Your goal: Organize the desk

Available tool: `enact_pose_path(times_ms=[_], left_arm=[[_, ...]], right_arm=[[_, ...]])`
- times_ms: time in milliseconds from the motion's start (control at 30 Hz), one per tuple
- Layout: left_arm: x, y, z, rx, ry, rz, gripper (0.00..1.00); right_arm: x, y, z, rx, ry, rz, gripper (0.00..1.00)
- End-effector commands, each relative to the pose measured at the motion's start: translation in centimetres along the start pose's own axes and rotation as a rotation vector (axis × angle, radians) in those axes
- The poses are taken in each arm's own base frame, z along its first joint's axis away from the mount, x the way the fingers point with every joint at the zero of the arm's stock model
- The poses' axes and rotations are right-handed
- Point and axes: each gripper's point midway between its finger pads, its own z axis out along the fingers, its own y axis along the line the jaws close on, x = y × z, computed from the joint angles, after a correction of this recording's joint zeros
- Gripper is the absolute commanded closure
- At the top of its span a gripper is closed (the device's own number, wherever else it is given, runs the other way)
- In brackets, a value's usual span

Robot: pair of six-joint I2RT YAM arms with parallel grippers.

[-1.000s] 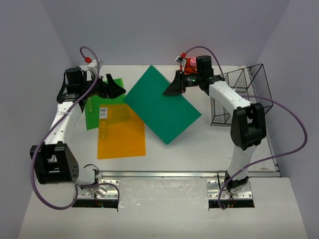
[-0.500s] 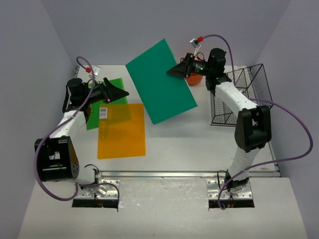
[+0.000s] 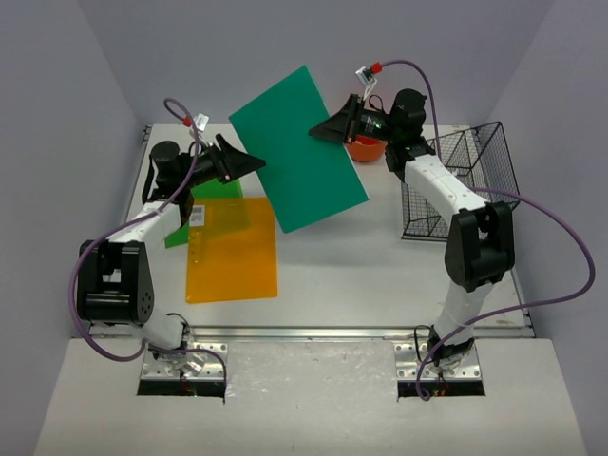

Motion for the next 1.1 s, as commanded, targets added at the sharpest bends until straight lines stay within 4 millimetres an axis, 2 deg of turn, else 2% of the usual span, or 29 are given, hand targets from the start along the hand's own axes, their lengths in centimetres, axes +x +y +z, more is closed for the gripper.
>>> enact_pose_path(times_ms=[0,200,300,533,633,700,733,767,800,833,867,967,1000,1067], left_arm=[[-3.0,-0.4,-0.2,-0.029,-0.108,0.061,0.10],[-2.8,-0.3,-0.7,-0.045,-0.106,0.102,0.11],[-3.4,-1.7,-0.3,0.032,-0.117,0.097,0.11],[-4.8,-7.6,0.2,0.293,-0.130,0.087,0.20],[-3.9,-10.0,0.9,0.370,-0.088,0.084,0.39],[-3.2,-10.5,1.1,0.382,-0.070,0.073,0.61],[-2.9,-10.4,1.1,0.383,-0.061,0.069,0.63],[-2.6,-10.4,1.1,0.381,-0.054,0.083,0.85],[-2.2,-10.3,1.0,0.376,-0.043,0.101,1.00],[-1.8,-10.1,0.9,0.368,-0.023,0.123,1.00],[-1.0,-10.1,0.7,0.376,0.020,0.150,1.00],[0.5,-9.6,0.3,0.387,0.108,0.246,1.00],[1.0,-9.2,0.1,0.379,0.135,0.258,1.00],[2.0,-7.7,-0.4,0.339,0.187,0.342,1.00]], right_arm=[[-5.1,7.5,-0.6,-0.102,-0.093,-0.193,1.00],[-5.4,8.0,-0.7,-0.107,-0.097,-0.187,1.00],[-5.3,8.1,-0.4,-0.112,-0.094,-0.170,1.00],[-3.9,8.0,0.5,-0.126,-0.070,-0.131,1.00],[-4.1,7.6,1.0,-0.120,-0.075,-0.123,1.00],[-4.3,7.5,1.2,-0.117,-0.077,-0.125,1.00],[-4.4,7.4,1.2,-0.116,-0.078,-0.124,1.00],[-4.2,7.2,1.2,-0.111,-0.071,-0.116,0.96],[-4.0,7.0,1.2,-0.109,-0.062,-0.113,0.86],[-3.7,6.9,1.0,-0.109,-0.051,-0.117,0.69],[-3.7,6.9,0.7,-0.103,-0.046,-0.118,0.60],[-3.3,5.8,-0.8,-0.090,0.005,-0.153,0.08],[-3.4,5.4,-1.3,-0.080,0.019,-0.169,0.02],[-4.1,3.3,-3.5,-0.002,0.036,-0.194,0.01]])
